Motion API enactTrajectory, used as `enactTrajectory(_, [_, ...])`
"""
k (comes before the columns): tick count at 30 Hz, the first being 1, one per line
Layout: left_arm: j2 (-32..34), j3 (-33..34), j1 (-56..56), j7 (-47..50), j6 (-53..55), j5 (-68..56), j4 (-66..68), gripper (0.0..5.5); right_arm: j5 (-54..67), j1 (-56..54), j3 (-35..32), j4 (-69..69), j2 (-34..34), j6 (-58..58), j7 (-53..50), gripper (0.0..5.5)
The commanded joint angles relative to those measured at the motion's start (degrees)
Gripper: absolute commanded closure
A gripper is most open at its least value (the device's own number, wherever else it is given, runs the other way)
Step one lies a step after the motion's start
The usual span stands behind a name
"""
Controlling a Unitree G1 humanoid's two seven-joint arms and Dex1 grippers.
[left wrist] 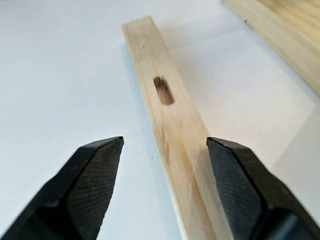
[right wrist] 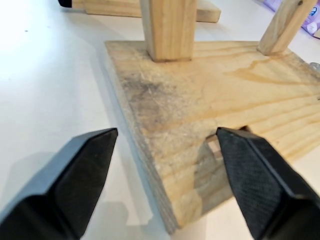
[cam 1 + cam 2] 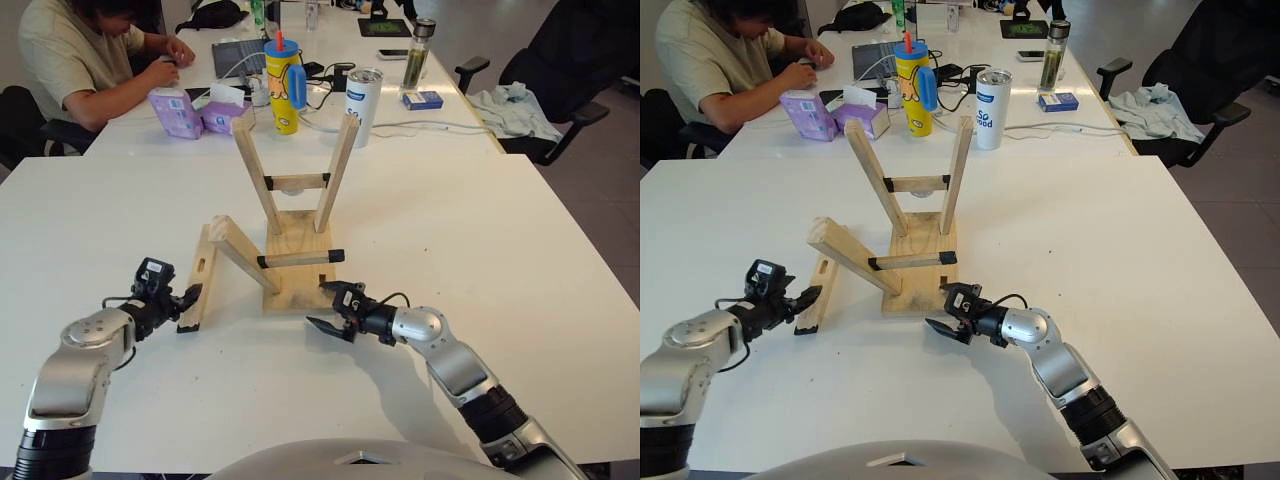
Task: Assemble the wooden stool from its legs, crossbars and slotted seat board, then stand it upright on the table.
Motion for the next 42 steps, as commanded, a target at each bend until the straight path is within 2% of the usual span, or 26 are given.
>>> enactTrajectory(1, [-2.44,-1.93,-1.81,3.02,3.39,1.57,2.09,2.42,-1.71,1.66,2.20,4.57,-0.18,5.32,0.56,1.84])
enactTrajectory(7, [-6.68,-0.15,-4.36,4.95,7.12,-0.94,3.95,2.42,-1.15,0.83,2.25,5.63,0.38,5.28,0.89,1.84])
enactTrajectory(15, [-7.35,-1.69,-3.76,5.12,8.37,0.15,6.41,2.42,-0.70,0.07,1.87,6.59,1.38,5.02,0.90,1.84])
enactTrajectory(22, [-6.96,-1.42,-4.32,4.79,6.25,0.49,9.05,3.44,4.26,0.53,-1.84,2.60,2.67,3.64,1.08,1.84])
enactTrajectory(25, [-6.72,-1.40,-5.23,5.06,2.57,1.49,10.08,3.44,8.13,1.18,-5.04,-0.68,3.38,3.74,0.87,1.84])
enactTrajectory(28, [-8.18,3.27,-9.76,5.66,-4.17,-0.36,10.21,3.44,13.58,3.22,-8.90,-5.13,3.20,7.13,1.23,1.84])
enactTrajectory(31, [-4.67,5.80,-16.36,2.43,-13.58,-0.49,10.76,3.44,16.56,6.38,-12.24,-8.39,0.65,10.33,1.61,1.84])
enactTrajectory(33, [-3.41,8.34,-21.19,-1.08,-17.66,-3.76,9.89,3.44,17.64,7.50,-14.79,-8.31,-0.74,10.95,1.55,1.84])
enactTrajectory(36, [-2.76,12.08,-25.69,-7.20,-17.90,-13.82,4.28,3.44,20.01,6.90,-18.80,-6.61,-2.31,12.09,2.14,1.84])
enactTrajectory(39, [-1.64,13.77,-27.93,-11.59,-9.78,-29.09,-2.99,3.44,22.55,5.12,-22.47,-4.59,-3.56,13.04,3.08,1.84])
enactTrajectory(42, [0.14,14.24,-32.40,-8.91,-1.55,-48.36,-9.68,3.44,24.83,3.10,-25.59,-2.60,-4.71,14.17,3.87,1.84])
